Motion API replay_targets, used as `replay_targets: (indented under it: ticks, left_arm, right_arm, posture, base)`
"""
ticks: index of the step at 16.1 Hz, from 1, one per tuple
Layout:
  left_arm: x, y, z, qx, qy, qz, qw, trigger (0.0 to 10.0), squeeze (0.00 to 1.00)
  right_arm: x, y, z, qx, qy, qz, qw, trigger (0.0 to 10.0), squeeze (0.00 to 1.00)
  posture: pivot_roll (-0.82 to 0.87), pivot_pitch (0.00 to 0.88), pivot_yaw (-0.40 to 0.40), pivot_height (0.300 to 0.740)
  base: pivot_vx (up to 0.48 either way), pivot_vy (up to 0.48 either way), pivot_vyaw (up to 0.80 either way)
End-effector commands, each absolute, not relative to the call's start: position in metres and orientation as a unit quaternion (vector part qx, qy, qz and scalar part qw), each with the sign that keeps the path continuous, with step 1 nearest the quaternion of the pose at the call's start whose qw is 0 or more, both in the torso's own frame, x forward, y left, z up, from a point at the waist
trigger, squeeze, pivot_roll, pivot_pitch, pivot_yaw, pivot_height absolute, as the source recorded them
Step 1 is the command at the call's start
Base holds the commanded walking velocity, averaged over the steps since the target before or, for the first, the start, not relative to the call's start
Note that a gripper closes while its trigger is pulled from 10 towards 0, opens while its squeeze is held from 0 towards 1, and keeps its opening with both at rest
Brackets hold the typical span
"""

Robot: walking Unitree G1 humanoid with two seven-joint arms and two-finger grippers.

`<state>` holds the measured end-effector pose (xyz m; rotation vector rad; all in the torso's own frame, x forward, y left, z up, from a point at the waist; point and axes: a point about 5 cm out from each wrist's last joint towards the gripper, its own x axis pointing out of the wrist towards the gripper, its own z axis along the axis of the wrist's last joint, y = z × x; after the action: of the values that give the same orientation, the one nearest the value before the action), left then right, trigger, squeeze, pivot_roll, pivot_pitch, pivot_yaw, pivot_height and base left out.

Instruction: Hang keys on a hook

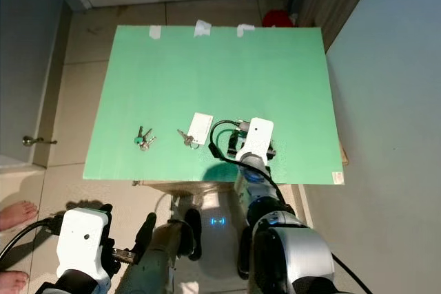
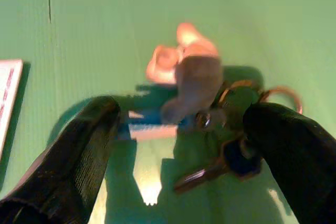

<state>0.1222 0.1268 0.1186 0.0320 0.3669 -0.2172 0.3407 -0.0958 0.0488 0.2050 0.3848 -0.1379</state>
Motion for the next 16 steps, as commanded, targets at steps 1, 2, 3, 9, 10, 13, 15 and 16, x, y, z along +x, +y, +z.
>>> replay_targets:
  ticks: [1,2,3,9,10,13,15,16]
  left_arm:
    - [0.117,0.127,0.118,0.017,0.194,-0.105,0.975,10.0,0.0]
    - [0.118,0.127,0.118,0.017,0.193,-0.104,0.976,10.0,0.0]
    - [0.118,0.127,0.119,0.016,0.192,-0.103,0.976,10.0,0.0]
    - [0.122,0.124,0.117,0.015,0.189,-0.103,0.976,10.0,0.0]
    - [0.124,0.124,0.117,0.015,0.187,-0.102,0.977,10.0,0.0]
    - [0.127,0.123,0.116,0.012,0.182,-0.1,0.978,10.0,0.0]
    - [0.133,0.122,0.116,0.012,0.177,-0.102,0.979,10.0,0.0]
    - [0.134,0.122,0.116,0.012,0.176,-0.102,0.979,10.0,0.0]
  right_arm:
    - [0.331,-0.091,0.035,0.119,0.229,-0.065,0.964,10.0,0.0]
    - [0.33,-0.088,0.034,0.126,0.234,-0.059,0.962,10.0,0.0]
    - [0.33,-0.087,0.034,0.127,0.234,-0.057,0.962,10.0,0.0]
    - [0.33,-0.085,0.034,0.124,0.235,-0.031,0.964,0.0,0.0]
    - [0.326,-0.088,0.028,0.111,0.242,-0.029,0.963,0.0,0.0]
    - [0.312,-0.103,0.01,0.077,0.262,-0.033,0.962,0.0,0.0]
    - [0.302,-0.114,-0.001,0.064,0.272,-0.041,0.959,0.0,0.0]
    - [0.301,-0.115,-0.002,0.062,0.273,-0.04,0.959,0.0,0.0]
  posture:
    - [0.38,0.402,0.056,0.74]
    - [0.38,0.402,0.055,0.74]
    - [0.38,0.402,0.055,0.74]
    - [0.36,0.393,0.045,0.74]
    - [0.34,0.39,0.026,0.74]
    - [0.33,0.384,0.026,0.74]
    - [0.3,0.377,0.016,0.74]
    - [0.3,0.377,0.016,0.74]
  base:
    - [0.0,0.0,0.0]
    - [0.0,0.0,0.0]
    - [0.0,0.0,0.0]
    - [0.0,0.0,0.0]
    - [0.0,0.0,0.0]
    - [0.0,0.0,0.0]
    - [0.0,0.0,0.0]
    - [0.0,0.0,0.0]
